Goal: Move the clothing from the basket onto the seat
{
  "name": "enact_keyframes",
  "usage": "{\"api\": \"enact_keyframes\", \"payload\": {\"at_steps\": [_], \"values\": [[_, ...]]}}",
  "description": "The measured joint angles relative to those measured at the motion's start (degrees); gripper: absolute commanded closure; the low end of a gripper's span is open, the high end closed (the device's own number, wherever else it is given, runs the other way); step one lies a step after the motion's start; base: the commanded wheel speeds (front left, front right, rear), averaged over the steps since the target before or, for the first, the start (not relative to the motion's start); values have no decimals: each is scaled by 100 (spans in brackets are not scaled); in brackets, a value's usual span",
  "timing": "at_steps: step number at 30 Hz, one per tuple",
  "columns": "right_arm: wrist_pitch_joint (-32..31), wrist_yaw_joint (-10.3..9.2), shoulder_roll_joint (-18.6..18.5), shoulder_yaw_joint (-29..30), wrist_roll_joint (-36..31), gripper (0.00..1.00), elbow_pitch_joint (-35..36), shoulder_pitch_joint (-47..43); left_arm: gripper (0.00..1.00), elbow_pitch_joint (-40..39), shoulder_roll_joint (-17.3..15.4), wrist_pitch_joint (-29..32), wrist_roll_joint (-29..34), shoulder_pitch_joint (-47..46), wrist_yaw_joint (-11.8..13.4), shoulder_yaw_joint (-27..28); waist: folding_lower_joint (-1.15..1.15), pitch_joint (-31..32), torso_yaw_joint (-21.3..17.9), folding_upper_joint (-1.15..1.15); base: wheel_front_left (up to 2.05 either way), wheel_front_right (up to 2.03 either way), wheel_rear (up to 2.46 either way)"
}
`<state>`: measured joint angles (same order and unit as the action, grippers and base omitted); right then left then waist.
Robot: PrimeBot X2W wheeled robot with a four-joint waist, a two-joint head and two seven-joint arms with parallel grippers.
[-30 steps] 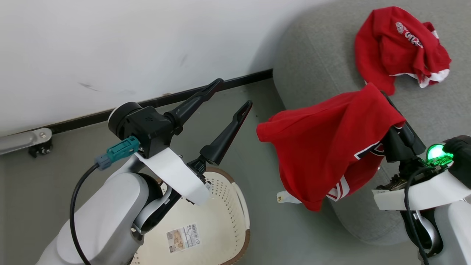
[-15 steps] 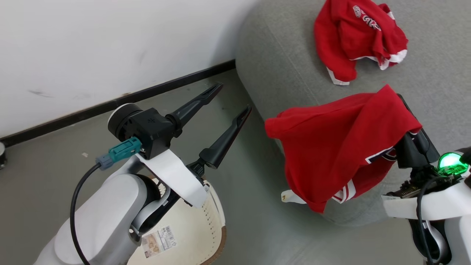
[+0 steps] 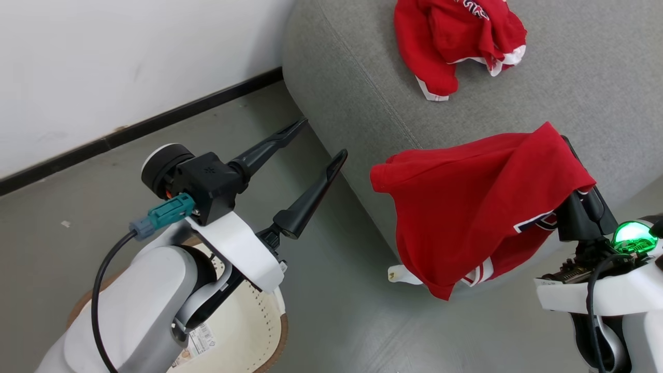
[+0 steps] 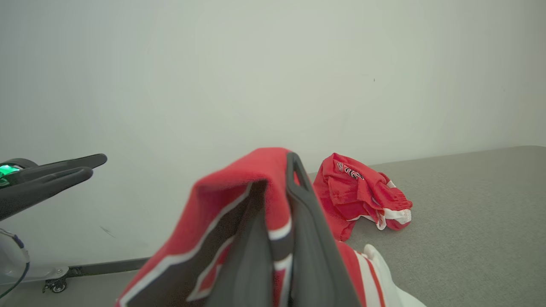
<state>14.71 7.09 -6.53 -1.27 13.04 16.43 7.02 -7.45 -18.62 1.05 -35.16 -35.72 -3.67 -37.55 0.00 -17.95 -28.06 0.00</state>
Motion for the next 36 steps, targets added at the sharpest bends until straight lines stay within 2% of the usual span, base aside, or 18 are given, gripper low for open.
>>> {"api": "enact_keyframes", "payload": {"at_steps": [8, 17, 29, 36], "values": [[-1, 0, 33, 131, 181, 100, -231, 155, 0, -174, -151, 180, 40, 2, 108, 40, 0, -241, -180, 0, 0, 0, 0], [-68, 0, -123, 559, 573, 100, -535, 1281, 0, -512, -289, 375, 145, 5, 271, 73, 0, -567, -199, 0, 0, 0, 0], [-670, 0, -615, 1013, 1093, 100, -1069, 3140, 0, -1002, -523, 706, 204, 24, 456, 153, 0, -1044, -13, 0, 0, 0, 0], [-980, 0, -1032, 1395, 1249, 100, -1670, 4201, 0, -1332, -695, 940, 218, 79, 554, 193, 0, -1413, 148, 0, 0, 0, 0]]}}
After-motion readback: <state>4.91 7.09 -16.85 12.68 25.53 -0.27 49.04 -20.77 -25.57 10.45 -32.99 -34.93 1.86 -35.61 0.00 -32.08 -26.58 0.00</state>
